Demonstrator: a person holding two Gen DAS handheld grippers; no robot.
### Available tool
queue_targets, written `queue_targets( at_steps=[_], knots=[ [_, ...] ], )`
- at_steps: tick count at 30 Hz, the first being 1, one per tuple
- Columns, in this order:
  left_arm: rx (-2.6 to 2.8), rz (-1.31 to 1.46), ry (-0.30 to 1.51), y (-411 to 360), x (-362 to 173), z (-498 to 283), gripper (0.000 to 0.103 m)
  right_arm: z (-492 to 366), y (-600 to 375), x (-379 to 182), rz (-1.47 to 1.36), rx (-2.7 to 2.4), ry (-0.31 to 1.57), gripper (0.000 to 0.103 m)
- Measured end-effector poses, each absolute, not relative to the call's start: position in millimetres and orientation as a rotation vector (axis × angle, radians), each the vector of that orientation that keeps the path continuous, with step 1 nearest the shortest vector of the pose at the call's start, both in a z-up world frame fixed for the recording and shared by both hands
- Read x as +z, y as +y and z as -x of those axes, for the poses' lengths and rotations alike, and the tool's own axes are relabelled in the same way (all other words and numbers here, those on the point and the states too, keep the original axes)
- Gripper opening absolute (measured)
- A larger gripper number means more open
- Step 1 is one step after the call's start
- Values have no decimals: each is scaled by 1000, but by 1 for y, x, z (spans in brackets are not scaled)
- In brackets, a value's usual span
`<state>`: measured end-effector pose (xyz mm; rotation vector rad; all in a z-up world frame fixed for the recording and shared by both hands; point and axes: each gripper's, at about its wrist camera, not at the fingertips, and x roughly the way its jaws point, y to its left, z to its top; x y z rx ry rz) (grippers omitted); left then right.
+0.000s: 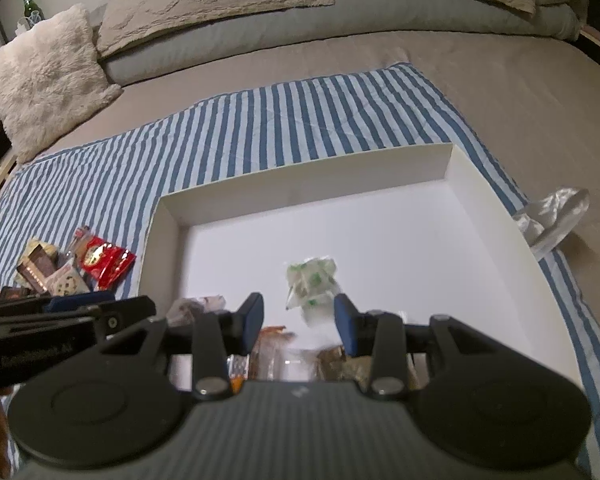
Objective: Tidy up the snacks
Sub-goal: 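Drop both snacks into the white tray by opening both tools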
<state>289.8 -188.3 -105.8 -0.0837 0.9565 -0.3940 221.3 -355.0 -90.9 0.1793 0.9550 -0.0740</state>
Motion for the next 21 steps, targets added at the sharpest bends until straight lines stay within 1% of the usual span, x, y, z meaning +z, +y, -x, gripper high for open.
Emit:
queue_targets(
  at_steps=[3,5,7,9,11,12,15,18,21],
  knots=[
    [-398,71,957,-190,-102,-284,47,-218,-356,-87,-177,-77,955,46],
    [-401,66,957,-190,-100,-281,47,-213,-356,-84,-172,-78,954,49],
    [-401,59,958,-191,-98,-277,47,-208,-357,-81,-167,-79,952,58],
    [-397,53,961,-190,-96,-274,48,-203,-357,-78,-157,-82,951,63],
    [-389,50,964,-187,-94,-271,53,-199,-358,-75,-152,-86,949,66],
    [-387,49,964,-186,-94,-270,58,-197,-358,-73,-150,-86,949,69],
    [-382,46,962,-182,-91,-267,65,-190,-360,-70,-142,-90,946,76],
    [-379,46,958,-178,-88,-263,78,-185,-361,-67,-134,-94,942,82],
    [-377,36,957,-174,-85,-259,82,-181,-362,-64,-129,-101,936,85]
  ],
)
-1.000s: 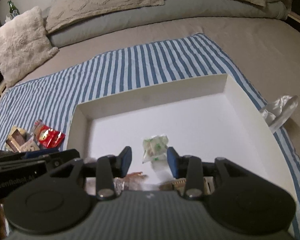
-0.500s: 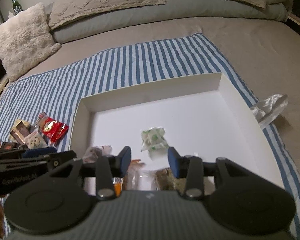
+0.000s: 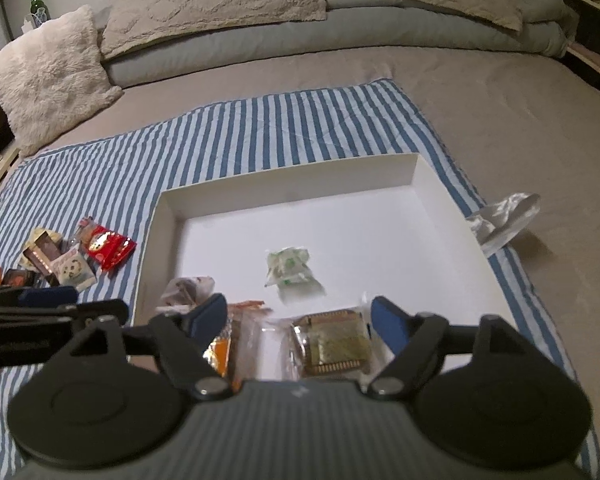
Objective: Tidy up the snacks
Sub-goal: 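Drop both snacks into the white tray by opening both tools, then move both tools back toward the remaining snack pile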
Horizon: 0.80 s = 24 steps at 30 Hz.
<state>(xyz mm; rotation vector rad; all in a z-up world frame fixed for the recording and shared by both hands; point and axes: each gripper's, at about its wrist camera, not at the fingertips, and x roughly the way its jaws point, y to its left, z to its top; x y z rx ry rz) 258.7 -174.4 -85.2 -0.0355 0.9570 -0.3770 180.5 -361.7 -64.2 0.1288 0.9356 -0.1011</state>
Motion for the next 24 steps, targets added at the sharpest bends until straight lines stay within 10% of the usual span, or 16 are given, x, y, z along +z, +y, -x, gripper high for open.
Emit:
queue_targets(
  at_steps=[8,24],
  knots=[
    [-351,21,945,-162,-80,-250,103,-169,-360,-57,-103,-113,926,97],
    [-281,23,915,-103,-70,-243,103,-161,-340,-54,-90,-113,890,103]
  ],
)
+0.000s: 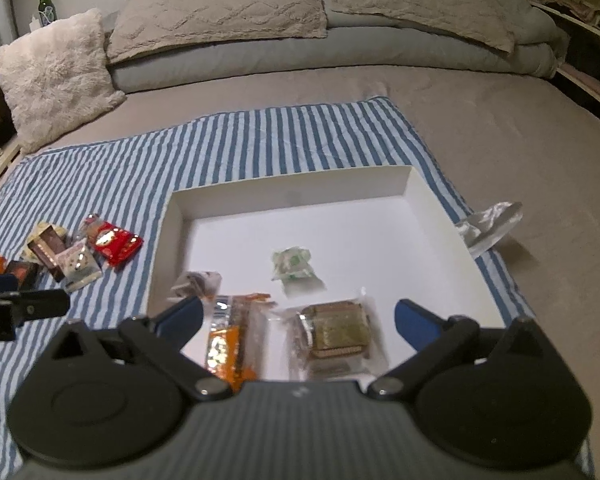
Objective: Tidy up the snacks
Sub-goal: 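Move both tools back toward the remaining snack pile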
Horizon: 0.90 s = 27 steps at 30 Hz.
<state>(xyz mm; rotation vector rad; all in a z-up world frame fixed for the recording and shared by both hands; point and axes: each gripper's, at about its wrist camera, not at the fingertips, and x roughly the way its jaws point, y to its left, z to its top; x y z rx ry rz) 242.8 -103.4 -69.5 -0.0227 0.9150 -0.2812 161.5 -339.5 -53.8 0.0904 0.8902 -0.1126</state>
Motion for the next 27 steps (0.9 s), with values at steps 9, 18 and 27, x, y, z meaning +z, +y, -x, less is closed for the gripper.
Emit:
queue_targets(
  at_steps=[9,18,27],
  knots=[
    [-200,41,905,-51,-69,-244,103,-180,-307,-59,-108,-67,881,103],
    [-120,85,890,0,-69,-248,103,-207,-262,-67,-97,9,884,103],
    [-46,83,917,47,-87,-257,103,-229,-220,-81,-39,115,897,103]
  ],
)
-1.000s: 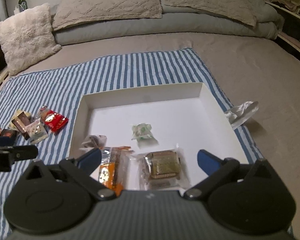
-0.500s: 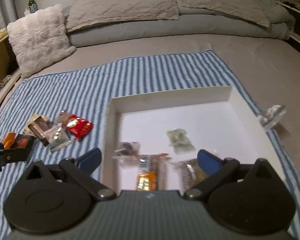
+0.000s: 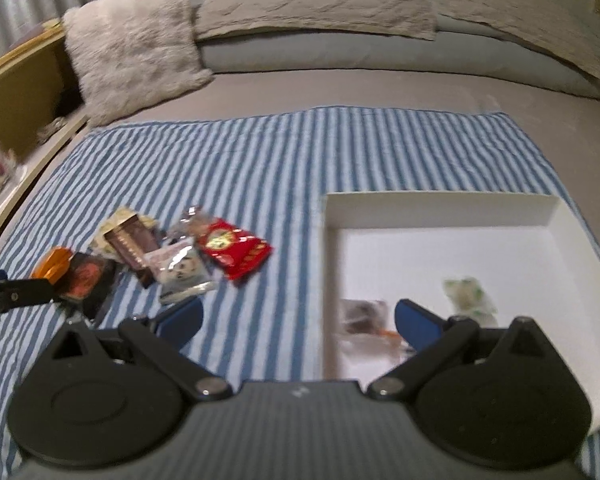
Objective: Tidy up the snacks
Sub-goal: 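Move both tools back toward the remaining snack pile, then grasp the orange Tianjin cookie pack with the left tool while the right tool grasps the white soup packet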
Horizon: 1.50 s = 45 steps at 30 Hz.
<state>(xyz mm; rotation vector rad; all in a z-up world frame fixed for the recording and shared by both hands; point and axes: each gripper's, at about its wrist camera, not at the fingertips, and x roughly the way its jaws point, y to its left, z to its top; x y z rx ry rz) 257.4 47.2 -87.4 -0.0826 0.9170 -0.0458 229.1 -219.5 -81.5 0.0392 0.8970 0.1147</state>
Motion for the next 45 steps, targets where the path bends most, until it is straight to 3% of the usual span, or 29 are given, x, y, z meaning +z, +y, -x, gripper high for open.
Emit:
queue_targets(
  at_steps=[23,30,36,45],
  knots=[
    [-22,282,863,116,-120,-312,103,-281,-165,-100,-41,369,795,98],
    [164,248,829,122,-124,-325,103,-303,-166,-118,-76,328,831,85],
    [171,169,921,117,-136,-334,103,-319,-154,-131,-150,389,841,81],
    [153,28,1070,127,-142,-309,103,-327,-120,-156,39,483,892,81]
  ],
)
